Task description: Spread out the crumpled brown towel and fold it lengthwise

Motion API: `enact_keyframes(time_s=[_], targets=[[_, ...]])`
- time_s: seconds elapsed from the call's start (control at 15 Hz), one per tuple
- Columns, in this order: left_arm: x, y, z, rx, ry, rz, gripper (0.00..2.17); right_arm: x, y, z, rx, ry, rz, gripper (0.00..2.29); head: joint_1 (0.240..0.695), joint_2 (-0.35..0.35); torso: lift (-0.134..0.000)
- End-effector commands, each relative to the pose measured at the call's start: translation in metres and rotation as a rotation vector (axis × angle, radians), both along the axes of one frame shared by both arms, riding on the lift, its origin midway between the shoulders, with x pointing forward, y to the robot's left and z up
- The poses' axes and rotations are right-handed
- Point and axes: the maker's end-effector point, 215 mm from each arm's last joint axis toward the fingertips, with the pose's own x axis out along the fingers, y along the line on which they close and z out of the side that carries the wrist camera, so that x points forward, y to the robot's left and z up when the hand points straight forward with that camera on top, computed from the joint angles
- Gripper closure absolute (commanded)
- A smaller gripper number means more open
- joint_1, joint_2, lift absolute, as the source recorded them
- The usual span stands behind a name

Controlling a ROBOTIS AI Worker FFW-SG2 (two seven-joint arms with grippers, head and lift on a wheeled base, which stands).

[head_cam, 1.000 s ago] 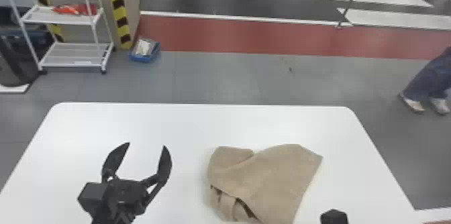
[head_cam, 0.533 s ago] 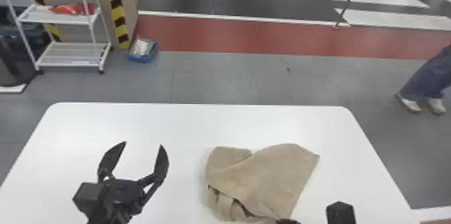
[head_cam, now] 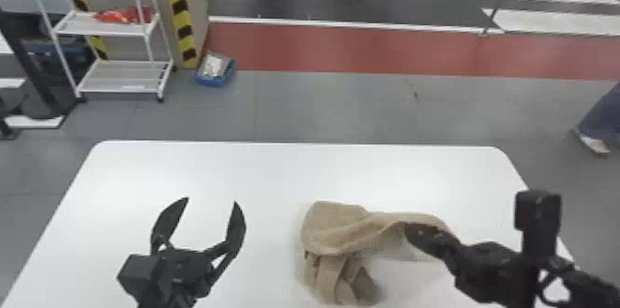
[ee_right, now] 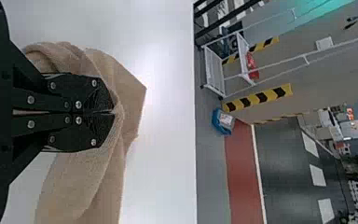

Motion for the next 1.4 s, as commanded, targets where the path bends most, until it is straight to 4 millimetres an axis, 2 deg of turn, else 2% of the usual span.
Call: enact_keyframes(time_s=[0.0,0.07,0.13,0.2,0.27,0.33,0.4,0.47,0.6,0.73,0.8,0.87,0.93,1.13,1.33], targets=[[-0.003,0.007,0.000,0.004,-0.004,0.008,0.14,0.039,-0.050,0.049,0.058,-0.043,-0.113,1.75,0.695,-0.111,0.000],[-0.004,0.009,0.000,0.005,-0.003,0.009,0.15,0.055,-0.084,0.064,0.087,-0.051,-0.187,1.75,0.695,-0.127,0.000],[-0.005,0.008,0.000,0.004,-0.003,0.005,0.15,0.065,-0.113,0.064,0.106,-0.048,-0.249,1.75,0.695,-0.144,0.000],[-0.005,0.006,0.000,0.004,-0.003,0.000,0.15,0.065,-0.135,0.054,0.100,-0.023,-0.276,1.75,0.695,-0.170,0.000],[-0.006,0.004,0.000,0.003,-0.001,-0.011,0.15,0.059,-0.148,0.032,0.102,0.024,-0.288,1.75,0.695,-0.192,0.000],[-0.006,-0.001,-0.002,0.002,0.004,-0.021,0.15,0.058,-0.159,0.023,0.098,0.023,-0.306,1.75,0.695,-0.241,0.000],[-0.007,-0.008,-0.006,0.011,0.016,-0.037,0.15,0.058,-0.177,0.011,0.088,0.013,-0.337,1.75,0.695,-0.259,0.000],[-0.008,-0.019,-0.001,0.015,0.015,-0.062,0.15,0.057,-0.196,0.001,0.086,0.002,-0.369,1.75,0.695,-0.276,0.000],[-0.013,-0.036,-0.009,0.016,0.046,-0.109,0.15,0.055,-0.225,-0.015,0.067,0.014,-0.413,1.75,0.695,-0.339,0.000],[-0.014,-0.040,-0.014,0.036,0.057,-0.120,0.15,0.060,-0.257,-0.031,0.010,0.021,-0.461,1.74,0.695,-0.350,0.000],[-0.014,-0.040,-0.014,0.036,0.057,-0.120,0.15,0.063,-0.267,-0.038,-0.021,0.033,-0.486,1.45,0.695,-0.350,0.000],[-0.013,-0.040,-0.012,0.036,0.054,-0.120,0.15,0.064,-0.281,-0.045,-0.076,0.042,-0.522,0.56,0.695,-0.350,0.000],[-0.013,-0.042,-0.013,0.037,0.056,-0.123,0.15,0.060,-0.289,-0.049,-0.107,0.057,-0.543,0.00,0.695,-0.350,0.000],[-0.012,-0.041,-0.009,0.037,0.050,-0.122,0.15,0.054,-0.292,-0.047,-0.110,0.038,-0.564,0.04,0.695,-0.350,0.000],[-0.013,-0.040,-0.012,0.034,0.056,-0.120,0.14,0.036,-0.292,-0.037,-0.122,0.008,-0.568,0.05,0.695,-0.350,0.000]])
